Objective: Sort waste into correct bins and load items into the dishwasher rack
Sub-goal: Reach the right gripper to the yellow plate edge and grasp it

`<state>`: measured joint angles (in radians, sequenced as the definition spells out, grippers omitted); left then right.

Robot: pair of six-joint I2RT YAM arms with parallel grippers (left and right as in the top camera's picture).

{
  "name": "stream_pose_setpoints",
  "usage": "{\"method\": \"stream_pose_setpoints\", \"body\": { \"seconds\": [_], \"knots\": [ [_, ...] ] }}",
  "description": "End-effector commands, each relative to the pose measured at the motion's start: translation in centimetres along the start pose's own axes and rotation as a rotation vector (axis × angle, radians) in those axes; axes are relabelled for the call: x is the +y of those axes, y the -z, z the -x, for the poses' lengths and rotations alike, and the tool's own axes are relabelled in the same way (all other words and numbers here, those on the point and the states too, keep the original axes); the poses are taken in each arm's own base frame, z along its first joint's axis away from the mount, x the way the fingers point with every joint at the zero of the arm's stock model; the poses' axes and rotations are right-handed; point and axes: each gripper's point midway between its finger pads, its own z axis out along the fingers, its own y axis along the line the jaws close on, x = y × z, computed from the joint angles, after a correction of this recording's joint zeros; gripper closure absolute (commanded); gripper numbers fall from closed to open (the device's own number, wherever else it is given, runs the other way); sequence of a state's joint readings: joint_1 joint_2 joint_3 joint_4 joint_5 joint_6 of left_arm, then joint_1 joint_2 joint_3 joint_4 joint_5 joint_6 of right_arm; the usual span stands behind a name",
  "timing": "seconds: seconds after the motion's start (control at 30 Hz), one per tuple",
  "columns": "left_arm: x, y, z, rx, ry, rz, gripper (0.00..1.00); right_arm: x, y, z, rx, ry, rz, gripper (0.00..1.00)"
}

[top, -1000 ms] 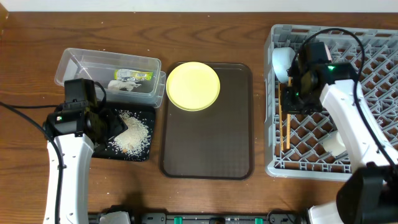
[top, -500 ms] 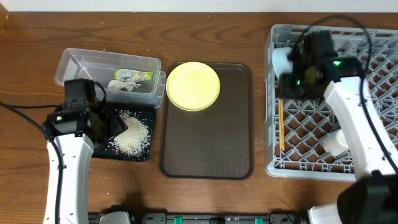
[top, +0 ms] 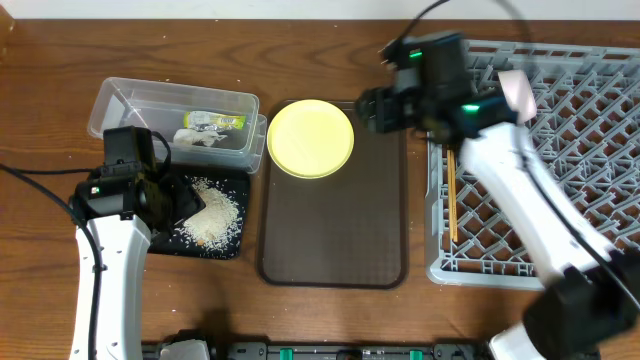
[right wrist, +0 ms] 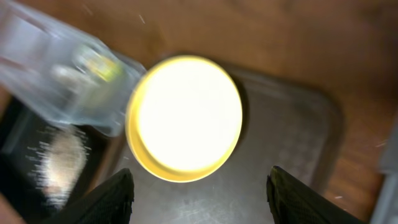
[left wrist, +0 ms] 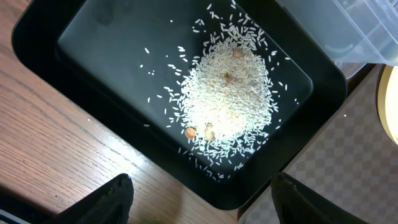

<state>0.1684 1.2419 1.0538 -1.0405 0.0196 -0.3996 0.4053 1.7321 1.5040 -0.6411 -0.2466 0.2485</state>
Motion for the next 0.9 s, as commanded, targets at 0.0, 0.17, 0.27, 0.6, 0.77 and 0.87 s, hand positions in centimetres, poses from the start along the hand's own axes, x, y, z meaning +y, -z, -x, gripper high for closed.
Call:
{"method": "stream_pose_setpoints", "body": {
  "seconds": [0.0, 0.17, 0.27, 0.6, 0.77, 0.87],
  "knots": [
    [0.3, 0.0, -0.1, 0.002, 0.011, 0.007, 0.26, -1.2, -4.6, -2.5, 0.079, -0.047, -0.116, 0.33],
    [0.3, 0.0, -0.1, 0.002, 0.011, 0.007, 0.26, -1.1, -10.2, -6.3, 0.187, -0.063, -0.138, 0.41],
    [0.3, 0.0, -0.1, 0.002, 0.011, 0.007, 0.26, -2.3, -12.4, -8.5, 0.234, -0.125, -0.204, 0.45],
    [0.3, -0.1, -0.1, 0.002, 0.011, 0.007, 0.26, -4.2, -13.9, -12.3, 0.354, -0.190, -0.275, 0.87],
    [0.3, 0.0, -0.1, 0.001, 0.011, 0.007, 0.26, -5.1, -12.5, -11.9, 0.362, -0.215, -0.293, 0.99],
    [0.3, 0.0, -0.1, 0.001, 0.011, 0.007, 0.26, -5.7, -10.6, -10.3, 0.331, -0.218, -0.291, 0.99]
  ]
}}
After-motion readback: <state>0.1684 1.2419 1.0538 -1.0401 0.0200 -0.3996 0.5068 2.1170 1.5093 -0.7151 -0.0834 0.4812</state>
